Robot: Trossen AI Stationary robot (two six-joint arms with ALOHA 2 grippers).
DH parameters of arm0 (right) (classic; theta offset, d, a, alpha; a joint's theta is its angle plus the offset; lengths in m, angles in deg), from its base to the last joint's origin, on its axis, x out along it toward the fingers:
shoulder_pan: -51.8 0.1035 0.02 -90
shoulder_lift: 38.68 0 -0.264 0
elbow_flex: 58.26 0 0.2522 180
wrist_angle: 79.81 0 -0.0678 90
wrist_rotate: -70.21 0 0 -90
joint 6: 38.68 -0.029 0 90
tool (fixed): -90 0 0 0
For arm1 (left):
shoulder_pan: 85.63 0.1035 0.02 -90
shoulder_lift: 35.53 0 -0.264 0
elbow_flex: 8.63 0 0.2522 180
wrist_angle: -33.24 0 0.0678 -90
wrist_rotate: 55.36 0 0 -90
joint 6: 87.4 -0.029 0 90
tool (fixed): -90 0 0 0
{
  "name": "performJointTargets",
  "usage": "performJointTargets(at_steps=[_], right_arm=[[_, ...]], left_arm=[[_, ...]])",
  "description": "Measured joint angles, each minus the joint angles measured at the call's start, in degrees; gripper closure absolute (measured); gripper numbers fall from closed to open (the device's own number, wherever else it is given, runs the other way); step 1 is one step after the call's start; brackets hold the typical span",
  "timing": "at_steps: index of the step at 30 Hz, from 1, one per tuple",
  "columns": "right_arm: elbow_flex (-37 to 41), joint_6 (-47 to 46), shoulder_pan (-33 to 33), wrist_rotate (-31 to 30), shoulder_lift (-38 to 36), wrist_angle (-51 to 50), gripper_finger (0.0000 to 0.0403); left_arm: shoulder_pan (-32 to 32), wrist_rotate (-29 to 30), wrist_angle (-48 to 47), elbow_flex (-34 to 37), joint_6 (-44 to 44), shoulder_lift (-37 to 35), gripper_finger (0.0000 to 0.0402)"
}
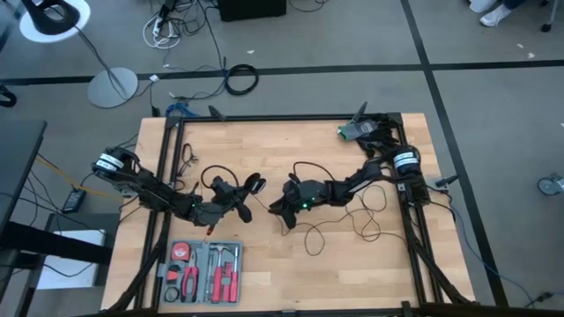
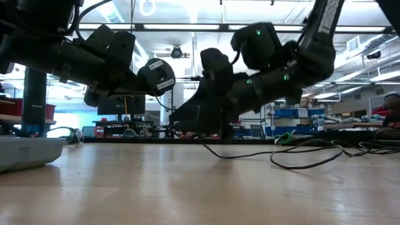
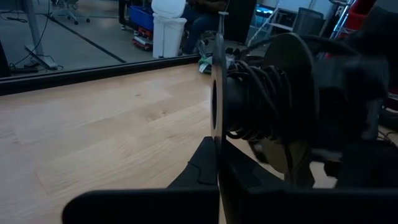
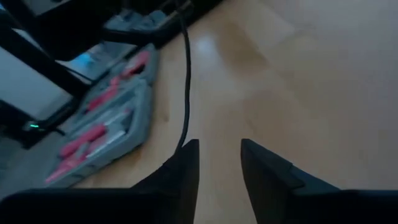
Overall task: Coil cords
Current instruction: Coil the black wire onto the spool
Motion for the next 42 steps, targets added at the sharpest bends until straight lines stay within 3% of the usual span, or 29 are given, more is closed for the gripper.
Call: performJointTargets(at_steps=[4,15,21,27,38,42], right_arm=[[0.0,-1.5,-0.8,3.0,1.4,5.2,0.0275],[3.6,-4.1,-7.7,4.5,-0.9,4.6,0.0293],[3.7,-2.9,-4.6,8.6,-1.4,12.5,0.0295],[3.7,-2.6,-1.5,4.1,-1.4,7.9,0.0300],[3.7,-4.1,1.1,4.0,-1.4,6.5,0.0304],[3.7,-4.7,1.1,4.1,-1.4,4.7,0.0329]], left_arm=[[0.0,0.0,0.0,0.0,0.0,0.0,0.0401],[0.0,0.0,-0.8,0.0,0.0,0.0,0.0401],[0.0,0.0,-0.9,0.0,0.0,0.0,0.0401],[0.0,0.0,-0.8,0.0,0.0,0.0,0.0401],[0.0,0.0,-0.4,0.0,0.0,0.0,0.0401],[0.0,0.0,-0.4,0.0,0.0,0.0,0.0401]])
